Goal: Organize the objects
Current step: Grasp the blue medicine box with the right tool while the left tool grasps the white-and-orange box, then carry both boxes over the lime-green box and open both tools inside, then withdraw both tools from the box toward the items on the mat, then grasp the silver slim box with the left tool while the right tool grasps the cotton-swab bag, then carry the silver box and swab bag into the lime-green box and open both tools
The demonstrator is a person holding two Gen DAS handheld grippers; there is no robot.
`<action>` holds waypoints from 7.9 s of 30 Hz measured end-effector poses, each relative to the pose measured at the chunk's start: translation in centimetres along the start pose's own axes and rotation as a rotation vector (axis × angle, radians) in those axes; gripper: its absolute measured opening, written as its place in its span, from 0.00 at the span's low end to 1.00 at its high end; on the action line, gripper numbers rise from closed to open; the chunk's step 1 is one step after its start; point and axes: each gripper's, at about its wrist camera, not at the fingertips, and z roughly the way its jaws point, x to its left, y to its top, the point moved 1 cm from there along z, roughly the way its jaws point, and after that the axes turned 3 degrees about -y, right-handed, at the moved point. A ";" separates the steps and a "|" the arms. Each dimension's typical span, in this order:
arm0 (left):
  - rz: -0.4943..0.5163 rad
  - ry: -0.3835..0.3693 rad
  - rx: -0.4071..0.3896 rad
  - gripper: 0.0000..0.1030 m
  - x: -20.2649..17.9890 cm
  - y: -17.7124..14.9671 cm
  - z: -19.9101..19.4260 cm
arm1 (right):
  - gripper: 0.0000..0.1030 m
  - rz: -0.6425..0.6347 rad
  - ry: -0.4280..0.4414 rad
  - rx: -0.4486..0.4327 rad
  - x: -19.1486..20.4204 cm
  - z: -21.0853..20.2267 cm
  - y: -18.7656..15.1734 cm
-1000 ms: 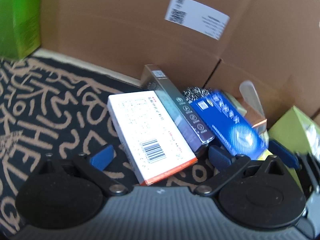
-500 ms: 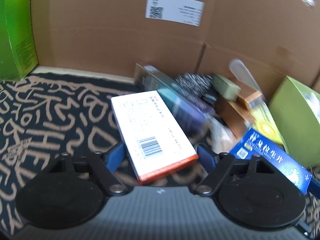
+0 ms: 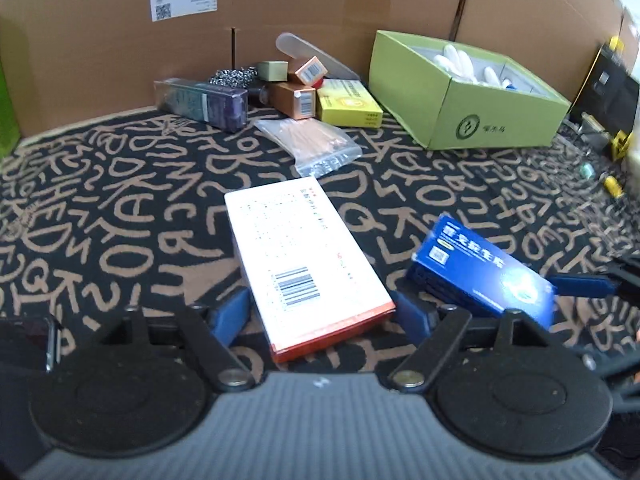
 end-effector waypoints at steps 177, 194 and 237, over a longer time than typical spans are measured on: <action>-0.360 -0.137 -0.017 0.27 11.0 7.1 4.8 | 0.25 0.047 -0.041 -0.049 1.3 14.4 10.0; -0.104 -0.049 -0.092 0.61 5.4 2.0 -2.8 | 0.73 0.104 0.063 -0.077 0.4 1.4 1.8; 0.044 -0.258 -0.181 0.37 -8.8 13.5 -1.2 | 0.25 0.189 -0.208 -0.295 -6.5 -1.3 4.9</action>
